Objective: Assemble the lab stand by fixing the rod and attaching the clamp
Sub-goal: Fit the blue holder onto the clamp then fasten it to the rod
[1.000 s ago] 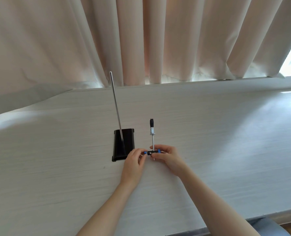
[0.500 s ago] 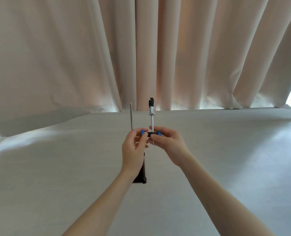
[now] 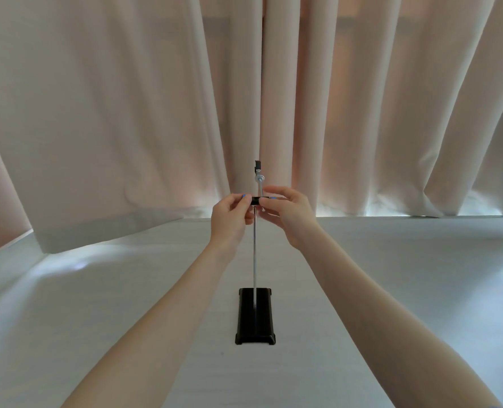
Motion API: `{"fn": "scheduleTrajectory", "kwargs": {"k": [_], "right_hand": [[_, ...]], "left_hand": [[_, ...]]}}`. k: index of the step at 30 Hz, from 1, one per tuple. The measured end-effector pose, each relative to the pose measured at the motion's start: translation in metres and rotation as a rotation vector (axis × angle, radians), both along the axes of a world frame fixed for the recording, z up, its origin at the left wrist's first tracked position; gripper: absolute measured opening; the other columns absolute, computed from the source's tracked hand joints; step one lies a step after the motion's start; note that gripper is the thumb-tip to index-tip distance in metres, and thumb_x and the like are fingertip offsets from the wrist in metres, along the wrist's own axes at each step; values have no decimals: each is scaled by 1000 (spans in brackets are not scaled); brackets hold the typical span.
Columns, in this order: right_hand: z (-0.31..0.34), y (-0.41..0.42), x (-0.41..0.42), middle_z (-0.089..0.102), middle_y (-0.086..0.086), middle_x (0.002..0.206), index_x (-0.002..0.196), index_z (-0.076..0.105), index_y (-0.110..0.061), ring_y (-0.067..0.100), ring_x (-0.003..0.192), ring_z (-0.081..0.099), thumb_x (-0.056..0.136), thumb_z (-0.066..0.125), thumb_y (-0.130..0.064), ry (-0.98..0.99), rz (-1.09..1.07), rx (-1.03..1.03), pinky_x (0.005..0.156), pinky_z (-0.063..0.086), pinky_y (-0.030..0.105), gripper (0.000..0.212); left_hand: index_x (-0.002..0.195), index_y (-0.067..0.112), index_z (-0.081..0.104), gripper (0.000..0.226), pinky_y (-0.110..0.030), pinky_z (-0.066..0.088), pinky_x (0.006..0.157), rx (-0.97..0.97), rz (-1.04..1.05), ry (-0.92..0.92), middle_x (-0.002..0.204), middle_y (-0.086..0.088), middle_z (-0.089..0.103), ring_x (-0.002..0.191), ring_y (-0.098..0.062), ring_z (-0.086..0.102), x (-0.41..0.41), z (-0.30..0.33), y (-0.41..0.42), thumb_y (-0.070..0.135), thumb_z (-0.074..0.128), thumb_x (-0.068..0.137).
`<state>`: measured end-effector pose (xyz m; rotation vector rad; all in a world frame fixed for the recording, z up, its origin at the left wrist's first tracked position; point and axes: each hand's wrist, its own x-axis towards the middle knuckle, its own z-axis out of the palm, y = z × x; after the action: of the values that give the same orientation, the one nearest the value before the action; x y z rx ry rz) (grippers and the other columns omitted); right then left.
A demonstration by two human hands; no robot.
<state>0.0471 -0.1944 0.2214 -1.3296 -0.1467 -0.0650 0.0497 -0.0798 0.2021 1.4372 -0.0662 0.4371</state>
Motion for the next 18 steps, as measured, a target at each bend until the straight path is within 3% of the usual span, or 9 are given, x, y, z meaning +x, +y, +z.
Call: {"fn": "scheduleTrajectory", "kwargs": {"k": [3,11,18], "right_hand": [[-2,2,2,59,21,100,114,56,4,29,85,60,83,58,6,47,19,14,89,53,37,30],[-21,2,5,61,15,86,105,59,4,24,76,59,84,58,6,150,47,-16,72,55,27,22],[-58,3,5,61,12,77,86,59,-3,20,68,60,83,57,7,217,46,-64,73,56,29,11]], "left_hand": [[88,4,62,13,-17,44,51,-75,-34,90,65,-2,54,56,-12,49,0,-2,1,12,52,91],[73,6,59,18,-13,45,44,-164,-106,249,61,-4,50,50,-11,47,-4,-14,4,10,53,90],[76,6,64,16,-16,51,57,-153,-118,355,72,-5,58,62,-12,55,-1,-50,11,6,54,89]]}}
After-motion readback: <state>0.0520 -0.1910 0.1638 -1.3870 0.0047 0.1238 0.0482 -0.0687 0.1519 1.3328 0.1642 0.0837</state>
